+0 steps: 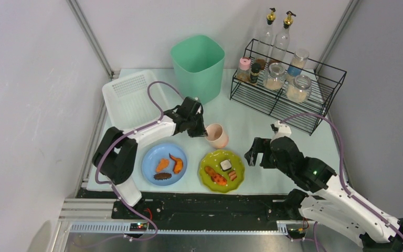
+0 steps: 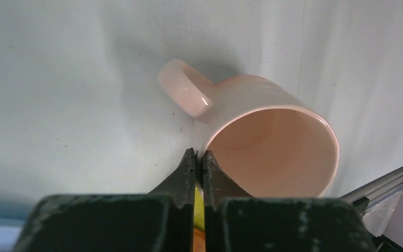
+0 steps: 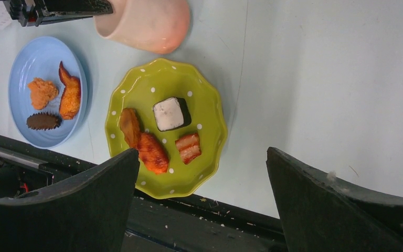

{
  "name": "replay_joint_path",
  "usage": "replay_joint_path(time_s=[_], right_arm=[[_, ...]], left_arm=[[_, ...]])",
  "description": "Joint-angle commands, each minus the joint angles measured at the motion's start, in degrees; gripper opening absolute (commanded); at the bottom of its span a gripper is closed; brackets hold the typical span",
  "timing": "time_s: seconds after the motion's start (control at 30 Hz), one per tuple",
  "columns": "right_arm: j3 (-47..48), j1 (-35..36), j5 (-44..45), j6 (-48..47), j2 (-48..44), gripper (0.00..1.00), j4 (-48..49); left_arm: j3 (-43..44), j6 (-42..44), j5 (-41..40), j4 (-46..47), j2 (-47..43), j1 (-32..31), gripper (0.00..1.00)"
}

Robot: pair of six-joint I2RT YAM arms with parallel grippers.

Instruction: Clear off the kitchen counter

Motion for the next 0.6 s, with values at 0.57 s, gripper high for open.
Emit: replay_joint_path(time_s=[0.57], right_arm=[[-0.85, 1.41, 1.63, 1.99, 0.57, 0.95, 0.94]], left_arm=[[6.67, 2.76, -1.17, -6.09, -14.72, 4.69, 0.0]])
